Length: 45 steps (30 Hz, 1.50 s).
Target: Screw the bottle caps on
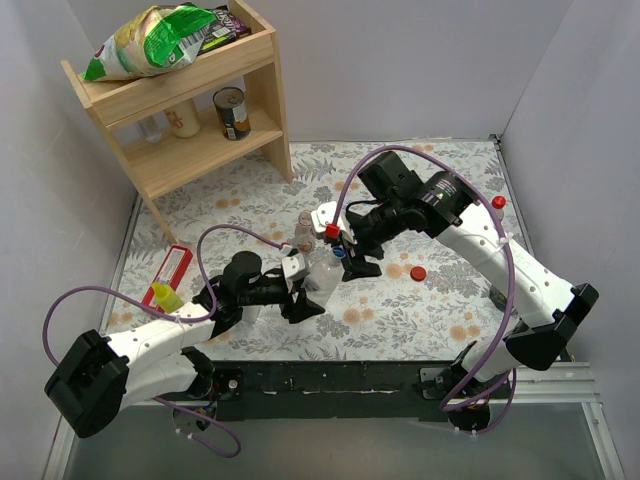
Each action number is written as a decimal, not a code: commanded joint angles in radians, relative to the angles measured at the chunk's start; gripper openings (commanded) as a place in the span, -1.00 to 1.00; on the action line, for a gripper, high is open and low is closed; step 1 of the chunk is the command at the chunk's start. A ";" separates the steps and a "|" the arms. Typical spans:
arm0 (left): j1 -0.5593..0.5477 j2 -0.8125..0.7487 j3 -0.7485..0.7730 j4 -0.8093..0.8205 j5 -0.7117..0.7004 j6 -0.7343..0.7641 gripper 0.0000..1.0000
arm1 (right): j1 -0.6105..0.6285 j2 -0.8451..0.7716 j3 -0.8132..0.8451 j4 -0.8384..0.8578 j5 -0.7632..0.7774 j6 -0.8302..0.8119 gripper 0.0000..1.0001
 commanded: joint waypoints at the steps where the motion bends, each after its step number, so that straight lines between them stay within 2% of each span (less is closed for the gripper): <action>1: 0.029 -0.023 0.010 0.083 -0.035 -0.041 -1.00 | 0.000 0.008 -0.019 -0.091 0.022 0.035 0.51; 13: 0.049 -0.016 0.025 0.105 -0.044 -0.076 -1.00 | -0.001 -0.045 -0.142 -0.120 0.126 0.154 0.47; 23: 0.049 -0.043 0.037 0.001 0.032 0.022 -1.00 | -0.061 -0.013 -0.067 -0.118 0.221 0.155 0.46; 25: 0.049 -0.060 0.034 -0.018 0.052 0.040 -1.00 | -0.117 -0.018 -0.009 -0.120 0.180 0.123 0.45; 28: 0.049 -0.076 0.028 -0.045 0.083 0.060 -1.00 | -0.125 -0.068 0.034 -0.097 0.062 -0.012 0.50; 32: 0.049 -0.071 0.040 -0.078 0.111 0.071 -1.00 | -0.118 -0.087 0.014 0.032 -0.024 0.017 0.57; 35: 0.049 -0.063 0.056 -0.087 0.121 0.077 -1.00 | -0.083 -0.059 0.031 0.004 -0.079 -0.009 0.58; 45: 0.049 -0.065 0.077 -0.087 0.117 0.060 -1.00 | -0.015 -0.041 -0.033 0.004 -0.039 -0.050 0.56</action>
